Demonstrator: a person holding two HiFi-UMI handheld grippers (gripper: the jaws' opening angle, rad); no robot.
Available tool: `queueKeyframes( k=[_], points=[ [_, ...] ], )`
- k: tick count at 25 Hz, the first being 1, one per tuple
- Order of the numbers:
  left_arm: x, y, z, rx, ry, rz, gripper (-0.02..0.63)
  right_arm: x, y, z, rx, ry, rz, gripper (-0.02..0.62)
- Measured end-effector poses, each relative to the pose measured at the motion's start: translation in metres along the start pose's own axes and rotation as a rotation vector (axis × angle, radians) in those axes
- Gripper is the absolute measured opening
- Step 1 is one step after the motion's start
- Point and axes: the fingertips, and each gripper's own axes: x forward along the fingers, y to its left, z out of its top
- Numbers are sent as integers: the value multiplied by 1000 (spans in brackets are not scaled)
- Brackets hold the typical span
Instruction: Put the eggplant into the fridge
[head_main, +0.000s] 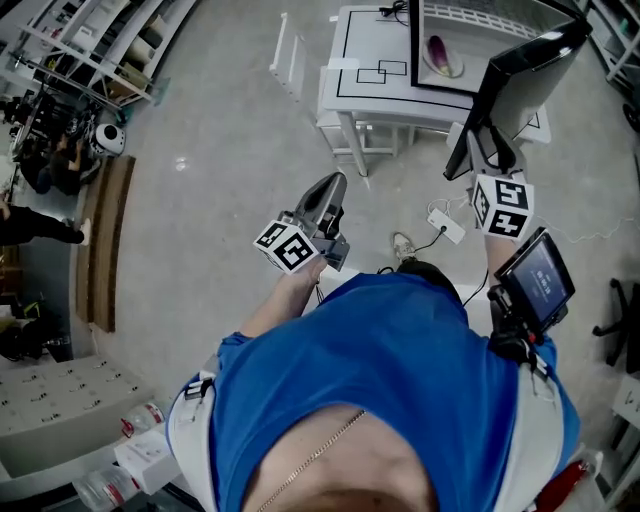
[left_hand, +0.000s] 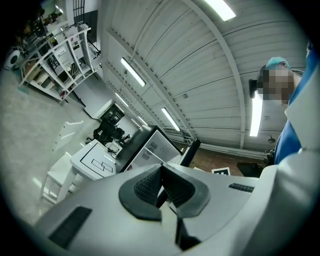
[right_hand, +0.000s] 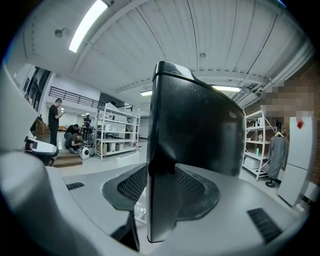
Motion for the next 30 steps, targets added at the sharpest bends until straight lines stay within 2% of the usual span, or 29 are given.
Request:
queueKeyframes(
  k=[4,13,30],
  points=[
    [-3,-2,12,2,-16,11,8,10,13,16,-3,-15,37,173],
    [16,36,32,12,-56,75,8,82,24,28,-14,-28,125,173],
    [47,68,55,32,-73,122,8,157,20,56,-19,-64,178,173]
  ],
)
